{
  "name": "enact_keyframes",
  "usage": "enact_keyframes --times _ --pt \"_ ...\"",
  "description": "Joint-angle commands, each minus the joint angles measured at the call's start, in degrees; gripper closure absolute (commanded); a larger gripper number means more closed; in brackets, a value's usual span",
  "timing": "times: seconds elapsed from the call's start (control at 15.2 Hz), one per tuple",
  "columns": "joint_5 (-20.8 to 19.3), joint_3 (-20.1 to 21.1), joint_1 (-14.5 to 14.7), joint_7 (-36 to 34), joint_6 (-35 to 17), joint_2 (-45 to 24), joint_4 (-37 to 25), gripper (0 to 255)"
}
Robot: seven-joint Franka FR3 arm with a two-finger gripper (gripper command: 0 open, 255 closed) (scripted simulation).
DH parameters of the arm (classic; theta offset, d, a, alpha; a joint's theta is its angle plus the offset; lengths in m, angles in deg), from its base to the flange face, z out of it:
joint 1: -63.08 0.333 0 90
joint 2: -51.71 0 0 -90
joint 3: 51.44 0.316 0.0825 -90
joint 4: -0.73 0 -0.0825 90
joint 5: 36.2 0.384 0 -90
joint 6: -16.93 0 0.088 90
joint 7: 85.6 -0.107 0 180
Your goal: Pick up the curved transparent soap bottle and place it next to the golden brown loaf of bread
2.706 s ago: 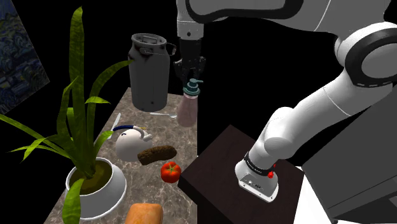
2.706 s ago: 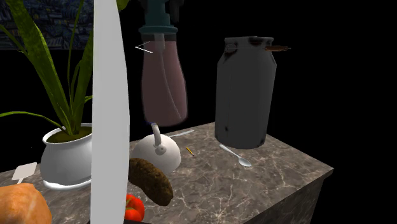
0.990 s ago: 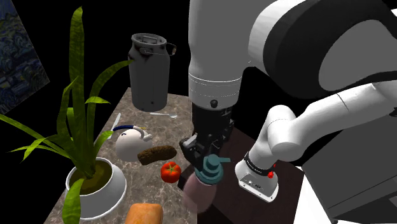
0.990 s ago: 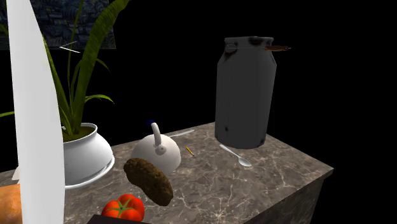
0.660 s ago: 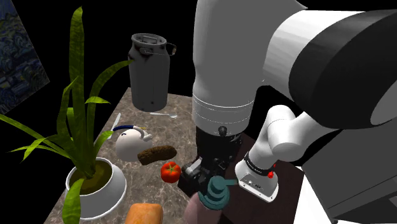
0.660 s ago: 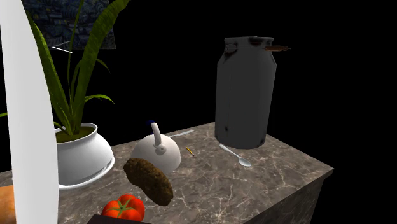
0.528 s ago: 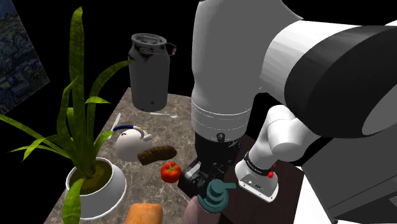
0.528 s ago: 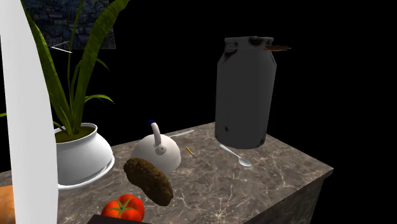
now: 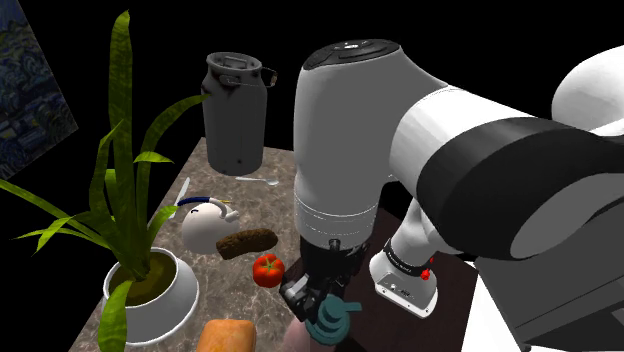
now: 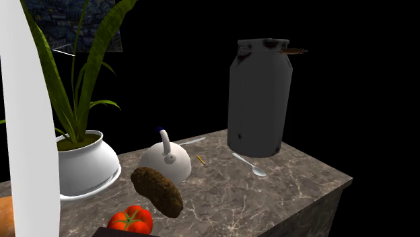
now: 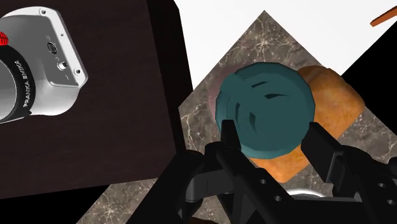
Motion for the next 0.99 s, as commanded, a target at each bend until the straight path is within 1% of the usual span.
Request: enact_keyframes --times 0.0,0.92 --pt "0.4 0.5 0.1 0.4 -1.6 -0.1 1.5 255" --pt "2.9 5.4 -0.2 2.1 -13.1 -3.7 9.2 255"
